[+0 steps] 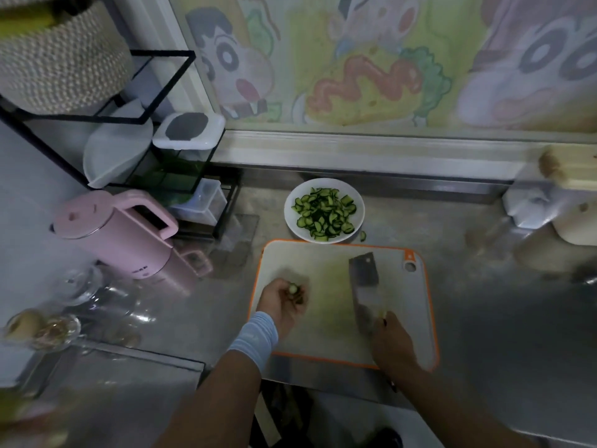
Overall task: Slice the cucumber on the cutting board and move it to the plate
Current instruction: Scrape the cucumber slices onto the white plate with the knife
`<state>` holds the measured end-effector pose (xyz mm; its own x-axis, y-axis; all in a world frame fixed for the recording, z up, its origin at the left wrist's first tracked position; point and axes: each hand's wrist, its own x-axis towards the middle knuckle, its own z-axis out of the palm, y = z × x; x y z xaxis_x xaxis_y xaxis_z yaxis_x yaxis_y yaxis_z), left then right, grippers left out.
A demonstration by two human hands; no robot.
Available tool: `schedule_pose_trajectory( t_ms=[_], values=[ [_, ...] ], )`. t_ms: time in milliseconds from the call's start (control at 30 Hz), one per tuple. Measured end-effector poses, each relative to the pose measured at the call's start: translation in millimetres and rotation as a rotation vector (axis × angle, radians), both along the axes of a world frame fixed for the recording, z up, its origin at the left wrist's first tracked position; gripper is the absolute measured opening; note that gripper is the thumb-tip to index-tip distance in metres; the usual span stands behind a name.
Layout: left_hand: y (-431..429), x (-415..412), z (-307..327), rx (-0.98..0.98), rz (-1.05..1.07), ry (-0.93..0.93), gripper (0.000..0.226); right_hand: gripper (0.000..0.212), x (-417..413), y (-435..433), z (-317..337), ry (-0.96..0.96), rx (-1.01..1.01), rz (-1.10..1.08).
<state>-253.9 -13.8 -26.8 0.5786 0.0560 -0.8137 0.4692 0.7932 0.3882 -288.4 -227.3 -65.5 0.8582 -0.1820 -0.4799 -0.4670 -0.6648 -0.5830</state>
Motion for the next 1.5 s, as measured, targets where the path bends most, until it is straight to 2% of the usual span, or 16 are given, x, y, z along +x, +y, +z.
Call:
schedule_pose_trajectory(
  t_ms=[133,233,300,400,533,667,767,900,967,1033,1100,1200,1333,1433,1500],
  values=[
    [15,3,-3,0.186,-0.208,0.012,0.016,0.036,-21,49,-4,0.044,0.097,0.02],
    [29,7,-8,0.306,-0.243,0.029,0.018,0.021,-17,67,-4,0.056,0.075,0.072],
    [35,10,-9,0.307,-0.237,0.033,0.019,0.019,-11,66,-1,0.014,0.047,0.049],
    [41,12,-8,0.273,-0.241,0.035,0.017,0.024,1,45,2,-0.071,-0.013,-0.127],
    [43,11,-17,0.342,-0.289,0.03,0.011,0.029,14,25,-3,0.068,-0.043,-0.133],
    [46,6,-27,0.376,-0.206,0.042,0.012,0.031,10,55,-4,0.153,-0.021,0.034],
    [53,0,-33,0.39,-0.129,0.055,0.013,0.031,8,85,-2,0.141,0.027,0.212],
    [65,-5,-34,0.51,-0.06,0.091,0.007,0.03,16,97,-2,0.147,0.025,0.376],
    [69,-8,-33,0.525,-0.02,0.115,0.006,0.031,24,84,3,0.092,0.042,0.297],
    [69,-9,-32,0.535,0.013,0.126,0.009,0.022,34,63,6,0.032,0.035,0.135],
    [65,-11,-31,0.539,0.041,0.123,0.013,0.016,41,44,1,0.027,-0.033,0.068],
    [57,-13,-31,0.564,0.083,0.116,0.021,0.024,42,39,-6,0.02,-0.065,0.087],
    [55,-19,-33,0.563,0.124,0.115,0.015,0.024,41,53,-7,0.068,-0.068,0.198],
    [64,-28,-37,0.571,0.103,0.11,0.013,0.023,26,68,-6,0.107,-0.039,0.194],
    [73,-35,-37,0.645,0.056,0.116,0.017,0.024,13,84,-3,0.13,-0.037,0.26]
  ],
)
